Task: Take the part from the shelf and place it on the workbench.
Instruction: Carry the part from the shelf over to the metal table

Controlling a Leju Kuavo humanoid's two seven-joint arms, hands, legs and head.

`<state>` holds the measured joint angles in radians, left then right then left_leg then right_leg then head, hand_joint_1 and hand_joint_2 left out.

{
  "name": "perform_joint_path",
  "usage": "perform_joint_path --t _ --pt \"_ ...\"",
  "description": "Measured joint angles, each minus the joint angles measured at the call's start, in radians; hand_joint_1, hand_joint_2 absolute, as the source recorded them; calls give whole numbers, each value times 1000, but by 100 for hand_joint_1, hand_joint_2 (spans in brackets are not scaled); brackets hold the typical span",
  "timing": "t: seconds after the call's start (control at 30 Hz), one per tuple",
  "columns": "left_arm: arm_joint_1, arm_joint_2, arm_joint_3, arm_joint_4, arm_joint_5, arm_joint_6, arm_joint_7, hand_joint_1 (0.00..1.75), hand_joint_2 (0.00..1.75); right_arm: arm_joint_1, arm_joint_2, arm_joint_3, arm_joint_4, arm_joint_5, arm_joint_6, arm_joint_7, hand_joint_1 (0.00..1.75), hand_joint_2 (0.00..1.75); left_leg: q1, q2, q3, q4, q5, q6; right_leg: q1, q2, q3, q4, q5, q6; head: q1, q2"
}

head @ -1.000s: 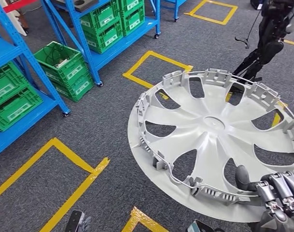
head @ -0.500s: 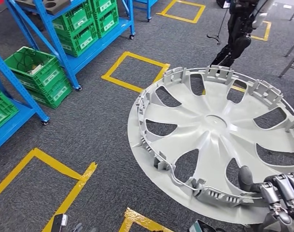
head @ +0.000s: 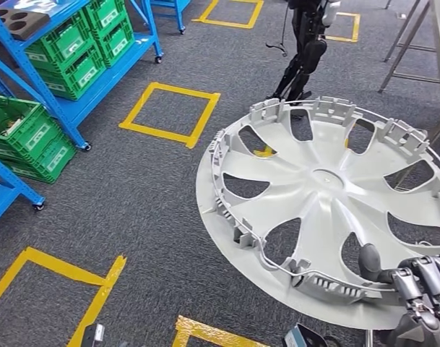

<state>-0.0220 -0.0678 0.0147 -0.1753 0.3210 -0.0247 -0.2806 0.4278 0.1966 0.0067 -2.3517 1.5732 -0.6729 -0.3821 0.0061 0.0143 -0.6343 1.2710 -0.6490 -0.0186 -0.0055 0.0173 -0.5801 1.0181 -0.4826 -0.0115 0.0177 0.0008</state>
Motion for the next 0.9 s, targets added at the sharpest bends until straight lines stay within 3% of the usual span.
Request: perform_joint_path --t 0.03,0.07,0.1,0.17,0.23,0.3,0.37,0.47,0.53,0.57,0.63,0.7,0.73,0.8,0.83,0.9 --pt "2 0 1 0 -2 0 8 0 175 -1 0 0 1 0 0 1 175 175 0 -1 -10 19 5 3 2 12 0 0 0 -1 0 0" --pt "3 1 2 0 -3 0 13 0 175 -1 0 1 2 0 0 1 175 175 -1 -3 -3 -1 30 8 4 24 1 0 1 -1 0 0" --pt "3 2 3 0 -4 0 16 0 175 -2 -1 1 3 0 0 2 175 175 -3 -12 20 -57 69 14 5 35 3 1 1 -1 0 0" --pt "4 5 4 0 -5 1 19 0 175 -3 -1 1 4 0 0 3 175 175 -5 -53 74 -186 133 27 5 55 4 2 2 0 1 0" --pt "4 9 5 0 -10 6 23 0 175 -6 -2 2 4 0 0 4 175 175 -7 -79 100 -250 146 33 2 72 -4 4 6 8 -1 0" --pt "3 10 4 0 -27 18 26 0 175 -7 -2 2 4 0 0 5 175 175 -7 -67 104 -267 145 33 0 86 -14 2 12 20 -2 0" --pt "2 10 -1 0 -58 37 25 0 175 -7 -3 2 4 0 0 4 175 175 -3 -47 108 -283 154 37 2 63 -32 25 -6 29 1 0" --pt "4 16 -21 0 -106 67 23 0 175 -12 -4 2 4 0 0 3 175 175 -2 -12 110 -292 159 42 1 1 -111 192 -94 39 7 0" --pt "4 18 -35 0 -125 79 23 0 175 -13 -5 2 6 0 0 3 175 175 -4 12 110 -291 158 42 -4 -10 -148 274 -116 46 7 0" --pt "4 19 -41 0 -130 82 23 0 175 -13 -6 2 8 0 0 3 175 175 -3 23 110 -290 157 40 -7 -14 -139 262 -101 49 7 0" --pt "2 19 -50 0 -133 84 23 0 175 -13 -6 2 10 0 0 3 175 175 -2 41 112 -286 152 33 -10 -38 -70 136 -42 54 7 0" --pt "1 21 -56 0 -133 84 23 0 175 -16 -6 2 11 0 0 4 175 175 -7 55 112 -277 145 22 -8 -64 -6 23 -11 48 7 0" --pt "1 22 -60 0 -134 85 22 0 175 -17 -7 2 11 0 0 4 175 175 -9 61 111 -273 142 18 -5 -69 5 3 -11 43 6 0" --pt "0 23 -65 0 -138 86 22 0 175 -17 -7 2 12 0 0 4 175 175 -9 73 113 -271 141 11 -2 -53 5 3 -11 30 5 0" --pt "-2 23 -68 0 -143 88 22 0 175 -17 -7 3 12 0 0 4 175 175 -7 69 113 -267 134 7 -2 -46 4 3 -9 24 5 0" --pt "-4 24 -76 0 -159 90 22 0 175 -19 -7 3 12 0 0 4 175 175 -2 37 94 -215 94 -1 -4 -31 4 1 -6 12 3 0"
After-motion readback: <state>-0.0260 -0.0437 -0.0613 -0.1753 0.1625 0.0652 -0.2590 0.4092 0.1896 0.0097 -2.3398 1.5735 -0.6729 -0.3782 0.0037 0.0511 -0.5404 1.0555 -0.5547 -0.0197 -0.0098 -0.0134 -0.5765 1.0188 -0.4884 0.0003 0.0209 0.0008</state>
